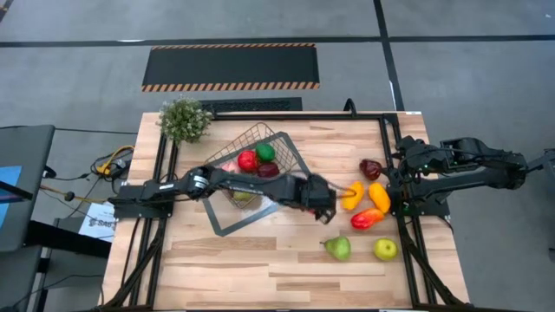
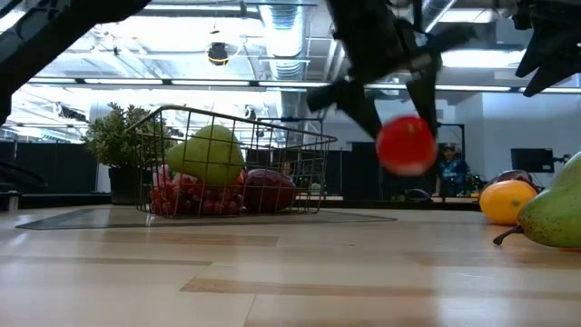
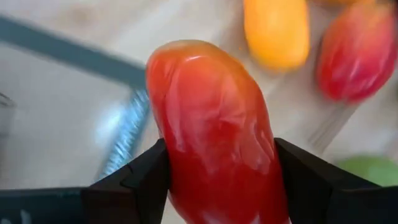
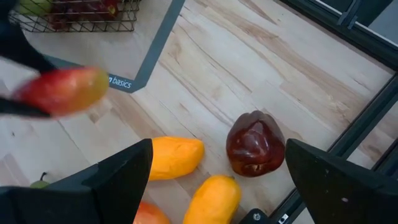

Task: Build produce basket
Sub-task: Put the red and yellow mango into the gold wire basket

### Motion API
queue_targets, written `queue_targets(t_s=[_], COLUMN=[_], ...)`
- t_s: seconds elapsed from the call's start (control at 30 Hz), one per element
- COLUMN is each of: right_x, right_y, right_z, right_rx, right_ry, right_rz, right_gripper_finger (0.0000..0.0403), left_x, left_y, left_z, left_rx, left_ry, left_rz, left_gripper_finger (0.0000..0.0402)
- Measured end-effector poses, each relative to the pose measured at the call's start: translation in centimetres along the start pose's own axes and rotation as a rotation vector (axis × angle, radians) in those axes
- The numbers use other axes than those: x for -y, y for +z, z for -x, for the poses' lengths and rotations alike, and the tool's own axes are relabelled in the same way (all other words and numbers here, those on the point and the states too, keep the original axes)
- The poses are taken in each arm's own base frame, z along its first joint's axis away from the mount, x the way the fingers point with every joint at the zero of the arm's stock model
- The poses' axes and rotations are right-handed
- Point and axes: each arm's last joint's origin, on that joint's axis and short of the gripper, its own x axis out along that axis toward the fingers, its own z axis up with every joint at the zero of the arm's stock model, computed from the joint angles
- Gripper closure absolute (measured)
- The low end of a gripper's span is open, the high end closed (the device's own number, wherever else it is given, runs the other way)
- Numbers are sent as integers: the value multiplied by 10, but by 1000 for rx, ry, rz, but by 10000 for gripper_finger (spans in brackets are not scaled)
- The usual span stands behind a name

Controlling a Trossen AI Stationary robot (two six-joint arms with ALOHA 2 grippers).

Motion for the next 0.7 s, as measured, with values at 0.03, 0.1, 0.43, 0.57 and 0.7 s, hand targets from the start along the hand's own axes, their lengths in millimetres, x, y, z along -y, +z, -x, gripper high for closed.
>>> queue_targets(t_s=[0.03,0.1,0.43,0.57,0.7], right_x=[0,0,0,0,0], right_y=[0,0,0,0,0], right_z=[0,0,0,0,0], right_rx=[1,0,3,5,5], right_ry=[0,0,-3,-6,-6], right_rz=[0,1,3,3,3], right_gripper_finger=[17,17,17,17,17], left_x=[-1,-4,-62,-78,-99], left_y=[5,9,18,29,39], left_z=[9,28,122,118,98], left_rx=[20,46,140,149,90], left_ry=[-4,3,430,508,595], left_rz=[2,-4,-65,-119,-125], left_gripper_finger=[180,180,180,179,179])
